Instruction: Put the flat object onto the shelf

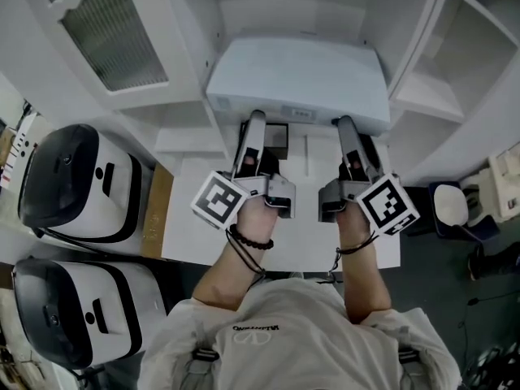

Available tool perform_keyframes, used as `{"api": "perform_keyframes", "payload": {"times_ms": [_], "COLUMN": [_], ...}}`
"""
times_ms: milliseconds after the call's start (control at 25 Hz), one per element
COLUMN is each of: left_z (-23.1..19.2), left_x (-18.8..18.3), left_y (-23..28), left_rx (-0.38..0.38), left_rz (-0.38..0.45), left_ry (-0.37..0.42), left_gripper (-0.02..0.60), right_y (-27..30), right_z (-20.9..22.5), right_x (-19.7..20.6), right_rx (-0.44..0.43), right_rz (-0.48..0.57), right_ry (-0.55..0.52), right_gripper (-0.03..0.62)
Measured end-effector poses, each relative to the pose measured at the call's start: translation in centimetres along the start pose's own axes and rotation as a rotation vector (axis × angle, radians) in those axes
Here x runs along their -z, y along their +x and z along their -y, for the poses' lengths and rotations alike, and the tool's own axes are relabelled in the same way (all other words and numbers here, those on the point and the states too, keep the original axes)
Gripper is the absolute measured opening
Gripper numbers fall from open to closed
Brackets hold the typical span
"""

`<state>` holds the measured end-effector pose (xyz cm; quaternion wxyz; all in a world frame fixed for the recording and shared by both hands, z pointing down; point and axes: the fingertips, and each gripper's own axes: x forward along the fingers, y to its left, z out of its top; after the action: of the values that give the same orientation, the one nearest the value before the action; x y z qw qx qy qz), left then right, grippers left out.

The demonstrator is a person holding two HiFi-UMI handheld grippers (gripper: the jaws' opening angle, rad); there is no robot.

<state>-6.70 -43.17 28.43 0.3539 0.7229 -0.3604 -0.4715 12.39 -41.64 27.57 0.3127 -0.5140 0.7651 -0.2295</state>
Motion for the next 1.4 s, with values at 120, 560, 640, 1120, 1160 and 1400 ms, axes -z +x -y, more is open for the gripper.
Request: {"api": "perform_keyframes", "payload": {"times_ms": [120,560,640,1120,1160,1400], "left_z": [0.1,-0.4,-0.3,-2.2,-2.3,-2.5], "left_x": [1.3,2.3,2.2,3.9,4.0,4.2], "left_y": [-0.1,2.9,3.8,7.6,7.6,7.1], "left_rx": [-0.001,-0.009,-0.001,-0.015,-0.014,-0.008], "left_rz": [-0.044,-0.109,-0.108,-0.158,-0.16,-0.163], "left_ry": [0.031,0.176,0.186,0.187,0.187,0.191], "left_gripper": [0.262,0.141,0.141,0.118,0.118,0.118], "right_y": [-1.0,2.1,2.9,6.7,6.7,4.8], "right_z": [-0.3,1.1,1.2,4.3,4.5,4.7], "right_x": [0.3,-0.5,-0.6,-1.6,-1.6,-2.3], "right_rx": [0.033,0.06,0.06,0.105,0.109,0.147], "right_rz": [0.027,-0.036,-0.053,-0.108,-0.109,-0.038], "right_ry": [-0.132,-0.156,-0.152,-0.086,-0.083,-0.176], "right_gripper": [0.301,0.253,0.25,0.227,0.225,0.084]}}
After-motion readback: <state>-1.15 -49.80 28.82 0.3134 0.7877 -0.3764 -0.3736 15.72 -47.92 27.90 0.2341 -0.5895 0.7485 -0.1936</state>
